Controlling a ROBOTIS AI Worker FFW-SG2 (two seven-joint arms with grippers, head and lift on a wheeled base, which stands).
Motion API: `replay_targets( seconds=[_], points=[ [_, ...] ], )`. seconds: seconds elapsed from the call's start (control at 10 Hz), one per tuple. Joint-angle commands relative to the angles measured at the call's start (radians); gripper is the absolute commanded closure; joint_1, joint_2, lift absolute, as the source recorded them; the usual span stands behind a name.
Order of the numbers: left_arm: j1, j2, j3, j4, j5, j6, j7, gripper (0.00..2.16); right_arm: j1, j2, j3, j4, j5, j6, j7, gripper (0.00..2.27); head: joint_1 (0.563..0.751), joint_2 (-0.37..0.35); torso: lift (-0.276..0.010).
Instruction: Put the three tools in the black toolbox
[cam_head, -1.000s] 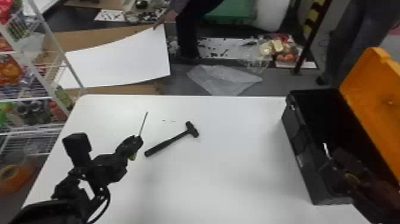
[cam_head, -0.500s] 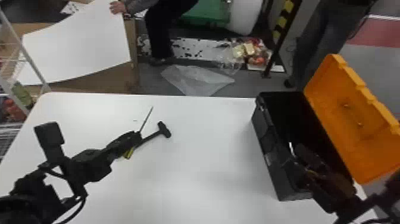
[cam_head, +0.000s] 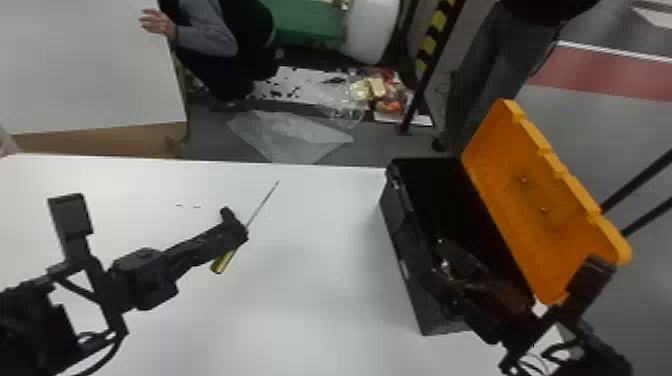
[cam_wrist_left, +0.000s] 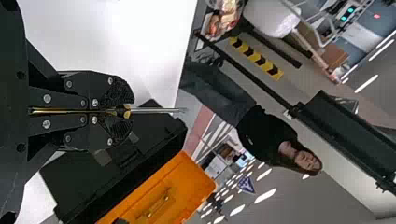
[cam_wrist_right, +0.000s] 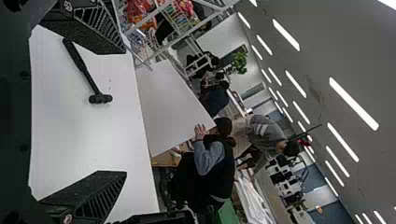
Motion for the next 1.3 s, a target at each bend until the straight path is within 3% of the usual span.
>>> replay_targets(
  seconds=[0.0,0.4,0.6,1.2],
  points=[
    [-0.01,0.002,-0.048,0.0,0.002,0.049,-0.012,1.54,-0.03,-0.001,0.009,-0.013,0.034,0.076,-0.004,0.08,0.695,-0.243,-0.055],
    [0.005,0.005,-0.161,-0.02,-0.001,0.049,-0.025,1.54,-0.102,0.002,0.054,-0.025,0.086,0.239,-0.012,0.13,0.695,-0.302,-0.055],
    [-0.001,0.007,-0.186,-0.021,-0.011,0.049,-0.022,1.54,-0.12,0.008,0.106,-0.045,0.114,0.279,-0.036,0.14,0.695,-0.322,-0.055],
    [-0.005,0.008,-0.256,-0.031,-0.03,0.046,-0.008,1.54,-0.171,0.035,0.173,-0.044,0.164,0.322,-0.053,0.14,0.695,-0.291,-0.055]
  ],
)
